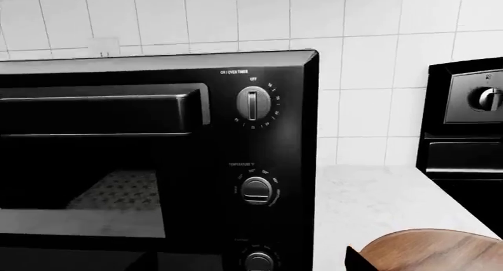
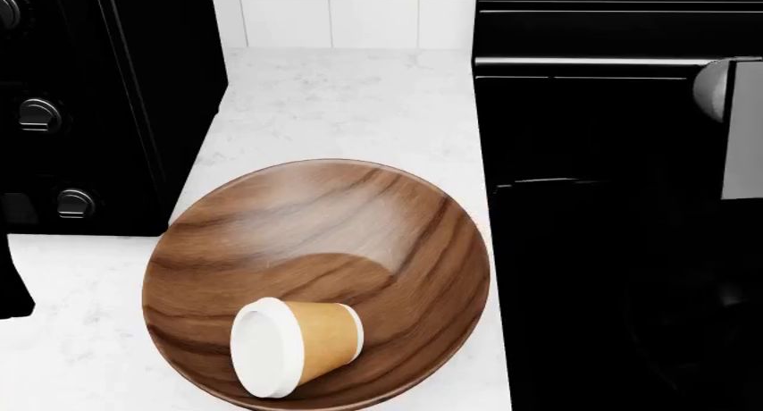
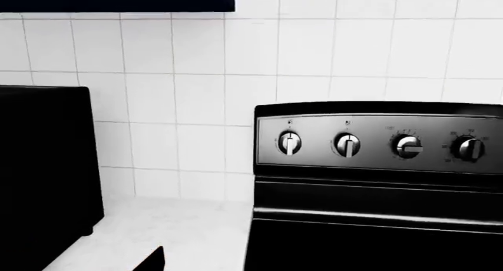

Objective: Place the cup inside the bowl on the dining table and move the bowl to any counter.

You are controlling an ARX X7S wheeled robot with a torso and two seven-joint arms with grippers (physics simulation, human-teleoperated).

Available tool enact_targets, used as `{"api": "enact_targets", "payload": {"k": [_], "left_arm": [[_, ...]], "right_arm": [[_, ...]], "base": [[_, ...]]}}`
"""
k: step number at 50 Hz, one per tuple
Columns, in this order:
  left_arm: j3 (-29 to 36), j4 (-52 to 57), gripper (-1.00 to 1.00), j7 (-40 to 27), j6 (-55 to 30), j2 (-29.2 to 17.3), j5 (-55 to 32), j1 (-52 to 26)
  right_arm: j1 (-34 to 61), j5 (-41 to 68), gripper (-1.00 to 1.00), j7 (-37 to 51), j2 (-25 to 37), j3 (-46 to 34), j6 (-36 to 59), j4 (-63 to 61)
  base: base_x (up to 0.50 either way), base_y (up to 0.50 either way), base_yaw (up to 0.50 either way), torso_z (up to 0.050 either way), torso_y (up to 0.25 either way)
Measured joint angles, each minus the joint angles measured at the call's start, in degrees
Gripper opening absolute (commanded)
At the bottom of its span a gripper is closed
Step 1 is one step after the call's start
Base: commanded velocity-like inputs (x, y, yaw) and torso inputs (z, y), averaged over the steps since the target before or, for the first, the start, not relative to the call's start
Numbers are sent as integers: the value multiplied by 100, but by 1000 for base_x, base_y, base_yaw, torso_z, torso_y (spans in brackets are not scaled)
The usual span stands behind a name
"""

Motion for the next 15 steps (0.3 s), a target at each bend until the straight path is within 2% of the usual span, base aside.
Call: {"api": "enact_targets", "payload": {"k": [15], "left_arm": [[139,-254,100,-957,-406,-349,-1534,-1315]], "right_arm": [[620,299,100,196,245,126,227,-217]], "base": [[0,0,0,0,0]]}}
